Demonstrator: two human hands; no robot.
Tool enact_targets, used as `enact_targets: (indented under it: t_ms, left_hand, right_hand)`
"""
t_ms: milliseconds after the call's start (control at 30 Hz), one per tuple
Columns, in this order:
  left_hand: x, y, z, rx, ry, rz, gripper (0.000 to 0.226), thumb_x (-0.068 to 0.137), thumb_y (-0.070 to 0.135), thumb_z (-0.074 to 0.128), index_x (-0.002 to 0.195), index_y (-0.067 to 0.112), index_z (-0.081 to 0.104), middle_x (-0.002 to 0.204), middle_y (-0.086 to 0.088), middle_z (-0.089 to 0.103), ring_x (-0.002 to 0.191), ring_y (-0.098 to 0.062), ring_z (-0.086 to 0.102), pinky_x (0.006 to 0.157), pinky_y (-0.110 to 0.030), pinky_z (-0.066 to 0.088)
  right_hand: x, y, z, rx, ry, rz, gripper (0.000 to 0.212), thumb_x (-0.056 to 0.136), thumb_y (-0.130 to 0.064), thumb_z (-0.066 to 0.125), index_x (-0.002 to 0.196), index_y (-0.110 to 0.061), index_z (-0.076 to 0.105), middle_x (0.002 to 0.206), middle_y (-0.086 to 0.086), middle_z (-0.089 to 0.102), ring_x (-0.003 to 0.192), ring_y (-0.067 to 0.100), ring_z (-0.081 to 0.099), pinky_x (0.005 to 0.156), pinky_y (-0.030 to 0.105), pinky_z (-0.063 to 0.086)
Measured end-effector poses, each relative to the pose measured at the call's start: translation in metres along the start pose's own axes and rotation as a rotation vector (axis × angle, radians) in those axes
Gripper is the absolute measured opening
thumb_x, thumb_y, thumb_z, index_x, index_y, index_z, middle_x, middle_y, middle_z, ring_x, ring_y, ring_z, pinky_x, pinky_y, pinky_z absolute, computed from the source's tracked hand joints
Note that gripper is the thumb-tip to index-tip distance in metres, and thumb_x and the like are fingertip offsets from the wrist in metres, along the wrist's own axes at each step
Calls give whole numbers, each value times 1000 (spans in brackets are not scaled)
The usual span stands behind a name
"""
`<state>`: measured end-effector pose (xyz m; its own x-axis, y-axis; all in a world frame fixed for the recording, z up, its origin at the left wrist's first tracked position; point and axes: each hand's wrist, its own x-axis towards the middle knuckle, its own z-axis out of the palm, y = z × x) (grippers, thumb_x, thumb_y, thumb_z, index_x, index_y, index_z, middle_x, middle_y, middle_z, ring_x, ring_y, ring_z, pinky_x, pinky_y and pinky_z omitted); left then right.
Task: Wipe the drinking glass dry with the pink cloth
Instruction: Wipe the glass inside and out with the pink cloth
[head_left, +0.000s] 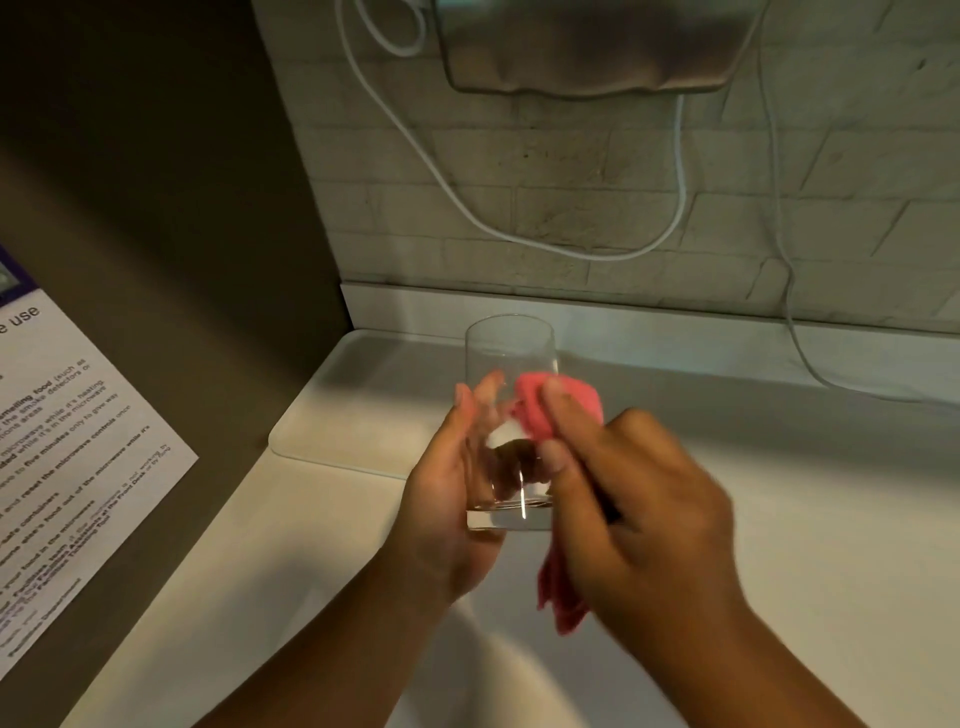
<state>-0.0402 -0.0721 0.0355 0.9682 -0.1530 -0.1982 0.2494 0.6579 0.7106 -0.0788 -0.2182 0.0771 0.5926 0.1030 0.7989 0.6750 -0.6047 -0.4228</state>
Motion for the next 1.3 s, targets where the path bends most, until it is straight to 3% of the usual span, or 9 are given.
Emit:
enact_targets:
  t_ms: [167, 333, 433, 633, 800, 933, 1033, 1133, 1300]
  left_hand:
    - [-5, -9, -11, 196, 4, 52, 37, 90, 61, 54, 89, 41, 86, 84, 14, 81, 81, -4, 77, 72, -21, 60]
    - [-8, -8, -3, 120, -26, 53, 59, 92, 56, 57, 135, 19, 71, 127, -15, 76, 121, -28, 71, 91, -41, 60]
    - [-9, -11, 3, 90, 1, 74, 69, 90, 58, 58, 149, 22, 57, 152, -18, 58, 135, -41, 59, 111, -63, 46]
    - [-4, 6, 6, -24, 90, 127, 75, 85, 56, 67, 146, 15, 58, 144, -19, 62, 103, -29, 74, 86, -45, 62]
    - [-4, 3, -3, 122, 107, 61, 66, 84, 67, 63, 135, 26, 71, 127, -15, 74, 128, -33, 65, 114, -51, 44]
    - [-7, 2, 4, 154, 36, 59, 71, 82, 63, 65, 132, 13, 72, 123, -18, 75, 122, -32, 70, 95, -41, 58]
    - [-8, 0, 12, 121, -21, 93, 68, 87, 58, 60, 143, 18, 64, 135, -24, 68, 125, -36, 67, 95, -49, 57]
    - [-9, -5, 16, 96, -64, 94, 72, 89, 56, 57, 150, 18, 54, 137, -30, 62, 116, -41, 71, 84, -56, 61]
    - [-5, -3, 16, 67, 57, 111, 70, 88, 56, 60, 148, 19, 57, 149, -18, 60, 131, -40, 63, 107, -58, 51]
  right_hand:
    - [3, -20, 13, -210, -243, -84, 42, 95, -24, 58, 136, -16, 62, 109, 3, 71, 85, 23, 66, 66, 33, 57]
    - [37, -11, 18, -157, -177, 35, 38, 96, -26, 56, 132, -18, 66, 110, 3, 71, 89, 23, 68, 72, 33, 59]
    - [51, 10, 23, -46, -91, 207, 34, 99, -25, 59, 133, -23, 65, 93, -11, 63, 79, 6, 60, 72, 7, 44]
    - [22, 13, 28, 156, -71, 323, 34, 98, -22, 62, 132, -27, 64, 74, -14, 53, 67, 2, 57, 59, 9, 41]
    - [6, -11, 19, -45, -274, 112, 40, 99, -32, 50, 136, -24, 61, 115, -3, 69, 92, 15, 66, 79, 30, 59]
    - [28, -10, 20, -95, -272, 37, 39, 95, -26, 55, 131, -17, 66, 111, 4, 71, 88, 24, 68, 73, 38, 60]
    - [47, 2, 20, -54, -181, 75, 33, 97, -22, 58, 129, -18, 67, 115, 4, 71, 95, 22, 68, 83, 33, 57]
    - [62, 20, 24, -1, -64, 174, 30, 98, -19, 63, 127, -19, 68, 103, -10, 66, 88, 1, 58, 81, 6, 44]
    - [49, 21, 28, 47, -48, 226, 32, 97, -18, 64, 129, -18, 67, 92, -18, 53, 72, -8, 49, 72, -1, 37]
